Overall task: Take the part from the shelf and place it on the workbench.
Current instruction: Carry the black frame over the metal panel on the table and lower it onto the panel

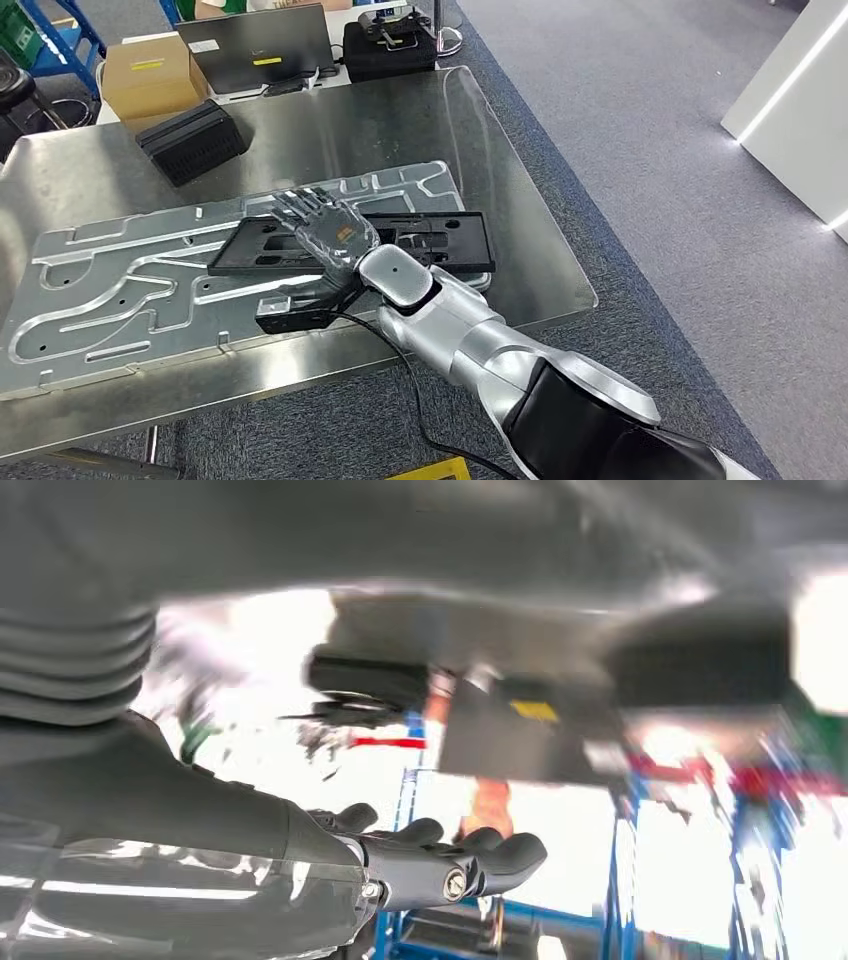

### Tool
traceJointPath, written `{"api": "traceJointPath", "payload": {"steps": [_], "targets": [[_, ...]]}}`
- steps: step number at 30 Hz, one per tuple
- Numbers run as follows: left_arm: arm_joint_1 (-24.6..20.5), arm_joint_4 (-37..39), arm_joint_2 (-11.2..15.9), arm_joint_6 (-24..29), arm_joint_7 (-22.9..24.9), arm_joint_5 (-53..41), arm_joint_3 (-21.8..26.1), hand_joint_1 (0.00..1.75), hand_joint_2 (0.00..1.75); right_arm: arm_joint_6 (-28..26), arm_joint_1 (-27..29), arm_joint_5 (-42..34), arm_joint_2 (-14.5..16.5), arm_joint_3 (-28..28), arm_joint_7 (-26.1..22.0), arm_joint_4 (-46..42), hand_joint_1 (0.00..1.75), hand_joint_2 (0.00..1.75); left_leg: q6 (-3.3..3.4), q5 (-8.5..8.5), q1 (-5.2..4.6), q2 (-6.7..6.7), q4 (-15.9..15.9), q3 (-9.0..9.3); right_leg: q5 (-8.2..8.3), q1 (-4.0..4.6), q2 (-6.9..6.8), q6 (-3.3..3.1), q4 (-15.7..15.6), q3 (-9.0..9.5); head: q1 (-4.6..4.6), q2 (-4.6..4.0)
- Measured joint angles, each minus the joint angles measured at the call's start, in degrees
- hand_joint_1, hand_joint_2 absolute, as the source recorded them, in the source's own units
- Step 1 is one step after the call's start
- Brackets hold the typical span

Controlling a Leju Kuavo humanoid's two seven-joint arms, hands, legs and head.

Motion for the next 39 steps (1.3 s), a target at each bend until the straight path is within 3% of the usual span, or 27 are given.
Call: {"api": "traceJointPath", "payload": {"steps": [1, 2, 3, 5, 7, 11, 13, 15, 16, 17, 18, 20, 22, 24, 27, 28, 31, 32, 33, 34, 37, 39], "targets": [[0.08, 0.0, 0.01, 0.09, 0.0, 0.15, -0.05, 0.0, 0.0, -1.42, 0.37, -3.12, -0.08, -2.61, -3.25, -1.33, 0.0, 0.0, -0.23, -0.93, 0.07, 0.0, 3.04, -1.39, -0.02, 0.02, -0.01, 0.0, 0.03, -0.01, 0.0, 0.0], [0.16, 0.0, 0.01, 0.2, 0.0, 0.29, -0.1, 0.0, 0.0, -2.27, 0.87, -6.52, -0.26, -5.47, -6.53, -3.1, 0.0, 0.0, -0.42, -0.67, 0.15, 0.01, 3.94, -1.82, -0.07, 0.0, -0.01, 0.04, 0.09, -0.02, 0.0, 0.0], [0.21, 0.0, 0.02, 0.3, -0.02, 0.45, -0.15, 0.0, 0.0, -2.61, 1.49, -10.02, -0.56, -8.47, -9.58, -5.32, 0.0, 0.0, -0.56, 0.66, 0.27, 0.03, 2.52, -1.14, -0.16, -0.06, 0.0, 0.15, 0.2, 0.0, 0.0, 0.0], [0.29, 0.01, 0.06, 0.53, -0.14, 0.95, -0.29, 0.0, 0.0, -1.47, 2.84, -18.11, -1.58, -14.99, -15.16, -11.53, 0.0, 0.0, -0.75, 4.29, 0.56, 0.09, -4.89, 2.51, -0.6, -0.15, -0.01, 0.62, 0.7, 0.01, 0.0, 0.0], [0.56, 0.01, 0.08, 0.61, -0.5, 1.65, -0.36, 0.0, 0.0, 1.48, 4.52, -26.45, -3.25, -20.93, -18.81, -19.3, 0.0, 0.0, -0.16, 5.79, 0.52, -0.04, -10.35, 5.12, -1.03, 0.04, -0.06, 1.26, 1.35, -0.25, 0.01, 0.0], [2.0, 0.01, 0.11, 0.45, -1.47, 2.9, -0.36, 0.0, 0.0, 5.76, 8.54, -36.61, -7.4, -29.6, -20.87, -35.12, 0.0, 0.0, 1.73, 5.69, 0.33, -0.2, -11.2, 5.27, -1.51, 0.06, -0.11, 2.44, 1.83, -0.63, 0.0, 0.0], [2.39, 0.01, 0.15, 0.34, -1.97, 3.53, -0.3, 0.0, 0.0, 5.51, 10.33, -38.15, -9.65, -32.33, -21.78, -41.86, 0.0, 0.0, 2.52, 5.79, 0.38, -0.16, -11.41, 5.33, -3.85, -0.17, -0.01, 3.08, 5.58, -2.36, 0.0, 0.0], [2.78, 0.0, 0.31, -0.04, -2.62, 4.2, -0.09, 0.0, 0.0, 3.94, 13.28, -38.89, -12.48, -34.76, -23.27, -49.09, 0.0, 0.0, 2.99, 5.7, 0.28, -0.21, -11.4, 5.32, -7.33, -0.24, 0.05, 3.5, 13.28, -6.17, 0.0, 0.0], [3.14, 0.0, 0.41, -0.28, -2.91, 4.43, 0.03, 0.0, 0.0, 3.03, 15.13, -38.89, -13.95, -35.94, -23.81, -52.75, 0.0, 0.0, 3.11, 5.64, 0.24, -0.27, -11.4, 5.35, -8.35, -0.26, 0.06, 3.6, 16.58, -7.93, 0.0, 0.0], [3.56, 0.0, 0.51, -0.48, -3.15, 4.55, 0.12, 0.0, 0.0, 2.28, 16.96, -38.72, -15.33, -37.07, -24.16, -56.17, 0.0, 0.0, 3.19, 5.57, 0.2, -0.34, -11.4, 5.4, -8.31, -0.25, 0.07, 3.58, 18.07, -8.91, 0.0, 0.0], [3.99, 0.0, 0.6, -0.57, -3.32, 4.61, 0.17, 0.0, 0.0, 1.72, 18.49, -38.39, -16.51, -38.05, -24.3, -59.12, 0.0, 0.0, 3.21, 5.51, 0.13, -0.4, -11.39, 5.48, -7.14, -0.24, 0.08, 3.43, 17.19, -8.77, 0.0, 0.0], [4.55, 0.0, 0.64, -0.63, -3.53, 4.69, 0.2, 0.0, 0.0, -0.11, 20.61, -36.57, -18.35, -39.64, -24.84, -64.21, 0.0, 0.0, 3.13, 5.36, -0.03, -0.42, -11.38, 5.65, -2.92, -0.1, 0.09, 2.73, 9.84, -5.62, 0.0, 0.0], [4.63, 0.0, 0.65, -1.0, -3.94, 4.66, 0.21, 0.0, 0.0, -3.64, 23.15, -33.12, -19.66, -41.07, -25.8, -69.2, 0.0, 0.0, 2.8, 5.14, -0.33, -0.43, -11.32, 5.75, -0.42, 0.27, 0.0, 2.13, 3.07, -2.49, 0.0, 0.0], [4.77, 0.0, 0.68, -1.5, -4.52, 4.6, 0.21, 0.0, 0.0, -6.99, 27.78, -30.7, -21.03, -43.35, -26.95, -74.9, 0.0, 0.0, 2.33, 4.95, -0.43, -0.54, -11.44, 5.91, -0.37, 0.63, -0.18, 1.84, 1.34, -1.61, 0.0, 0.0], [5.51, 0.0, 0.72, -1.38, -4.82, 4.62, 0.28, 0.0, 0.0, -8.69, 36.1, -31.09, -22.69, -48.06, -28.95, -82.29, 0.0, 0.0, 1.58, 3.73, -0.44, -0.44, -10.66, 6.01, -0.07, 0.24, -0.47, 1.1, 0.53, -0.96, 0.0, 0.0], [5.69, 0.0, 0.74, -1.1, -4.77, 4.71, 0.39, 0.0, 0.0, -8.66, 38.99, -31.71, -23.17, -49.75, -29.51, -84.07, 0.0, 0.0, 1.42, 2.15, -0.46, -0.31, -8.63, 5.33, 0.1, 0.06, -0.55, 0.84, 0.23, -0.73, 0.0, 0.0], [5.99, 0.0, 0.87, -0.33, -4.59, 5.07, 0.98, 0.0, 0.0, -8.51, 49.09, -34.05, -24.68, -54.71, -30.41, -87.24, 0.0, 0.0, 1.1, -3.82, -0.38, -0.12, 1.87, 1.25, 0.14, 0.06, -0.77, 0.5, 0.16, -0.63, 0.0, 0.0], [6.15, 0.0, 0.9, -0.26, -4.56, 5.1, 1.21, 0.0, 0.0, -8.51, 52.04, -34.63, -25.07, -56.03, -30.47, -87.69, 0.0, 0.0, 1.02, -4.44, -0.38, -0.12, 3.85, 0.57, 0.13, 0.06, -0.79, 0.48, 0.23, -0.72, 0.0, 0.0], [6.31, 0.0, 0.91, -0.24, -4.54, 5.1, 1.41, 0.0, 0.0, -8.51, 54.39, -34.94, -25.45, -57.17, -30.5, -88.11, 0.0, 0.0, 1.0, -3.91, -0.37, -0.11, 3.64, 0.97, 0.12, 0.03, -0.73, 0.49, 0.34, -0.83, 0.0, 0.0], [6.4, 0.0, 0.93, -0.24, -4.52, 5.1, 1.54, 0.0, 0.0, -8.51, 56.04, -35.09, -25.75, -58.03, -30.53, -88.49, 0.0, 0.0, 1.05, -2.44, -0.37, -0.11, 1.15, 2.5, 0.12, 0.0, -0.62, 0.51, 0.48, -0.9, 0.0, 0.0], [6.16, -0.02, 1.06, -0.24, -4.52, 5.05, 1.62, 0.0, 0.0, -8.5, 58.85, -35.25, -26.56, -59.65, -30.64, -89.59, 0.0, 0.0, 1.66, 1.81, -0.58, -0.14, -9.96, 8.64, 0.09, 0.13, -0.27, 1.04, 1.03, -1.0, 0.0, 0.0], [5.97, -0.02, 1.1, -0.22, -4.46, 4.64, 1.68, 0.0, 0.0, -8.16, 60.61, -35.53, -26.81, -60.39, -30.67, -89.95, 0.0, 0.0, 2.21, 2.27, -0.82, -0.23, -11.84, 9.46, 0.28, 0.26, -0.16, 1.72, 1.15, -1.03, 0.0, 0.0]]}}
